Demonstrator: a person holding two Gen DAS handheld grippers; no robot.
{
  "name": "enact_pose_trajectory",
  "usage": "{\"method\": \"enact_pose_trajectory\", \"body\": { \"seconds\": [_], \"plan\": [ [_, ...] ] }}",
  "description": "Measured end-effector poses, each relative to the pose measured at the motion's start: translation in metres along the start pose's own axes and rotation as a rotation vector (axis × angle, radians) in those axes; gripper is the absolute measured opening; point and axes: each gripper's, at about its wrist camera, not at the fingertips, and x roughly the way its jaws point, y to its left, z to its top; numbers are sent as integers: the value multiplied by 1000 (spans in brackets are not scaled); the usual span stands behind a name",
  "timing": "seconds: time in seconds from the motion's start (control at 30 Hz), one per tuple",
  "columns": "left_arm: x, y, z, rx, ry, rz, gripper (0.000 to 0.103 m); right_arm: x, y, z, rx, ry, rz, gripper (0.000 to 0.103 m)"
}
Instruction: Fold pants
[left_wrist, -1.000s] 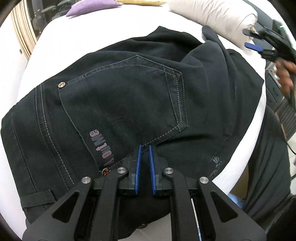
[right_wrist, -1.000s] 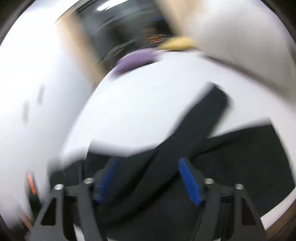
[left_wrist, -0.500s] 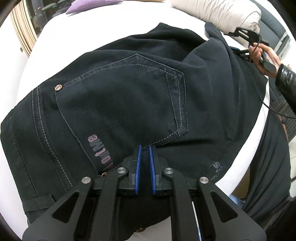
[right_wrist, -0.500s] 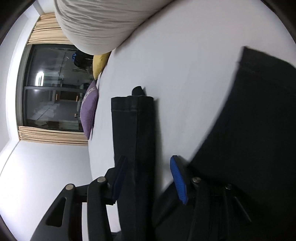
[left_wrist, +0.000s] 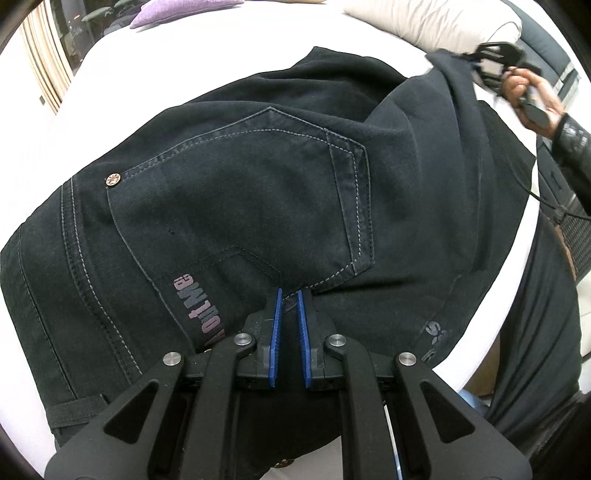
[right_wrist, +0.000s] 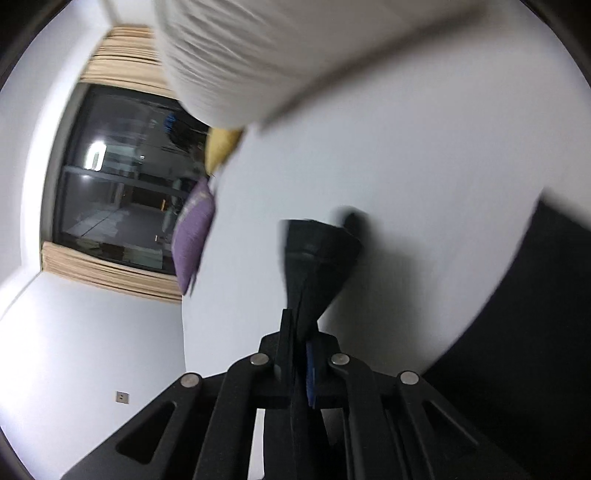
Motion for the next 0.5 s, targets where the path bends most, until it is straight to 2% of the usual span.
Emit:
{"method": "enact_pose_trajectory", "body": {
  "seconds": [0.1, 0.17, 0.23, 0.27, 0.33, 0.37, 0.4, 0.43, 0.47, 0.5],
  "plan": [
    [-1, 0, -1, -2, -6, -2, 9, -58, 6, -1, -24, -84, 41, 6],
    [-1, 1, -3, -5, -13, -3, 9, -102, -6, -11, -13, -150, 37, 5],
    [-1, 1, -5, -4, -17, -5, 9, -141, -41, -20, 61, -224, -33, 5],
    [-1, 1, -7, -3, -18, -5, 9, -152, -64, -21, 116, -251, -110, 12],
    [-1, 1, -8, 8, -17, -1, 9, -163, -113, -28, 243, -228, -230, 15],
    [-2, 0, -8, 12, -17, 1, 9, -167, -131, -33, 298, -213, -258, 17],
    [-2, -2, -8, 12, -16, 4, 9, -174, -145, -43, 338, -210, -236, 16],
    [-1, -4, -7, 9, -16, 8, 9, -178, -147, -50, 324, -212, -201, 22],
    [-1, -6, -7, 9, -17, 13, 9, -182, -145, -55, 304, -212, -189, 33],
    [-1, -8, -7, 11, -17, 19, 9, -183, -142, -59, 288, -214, -175, 36]
  ]
}}
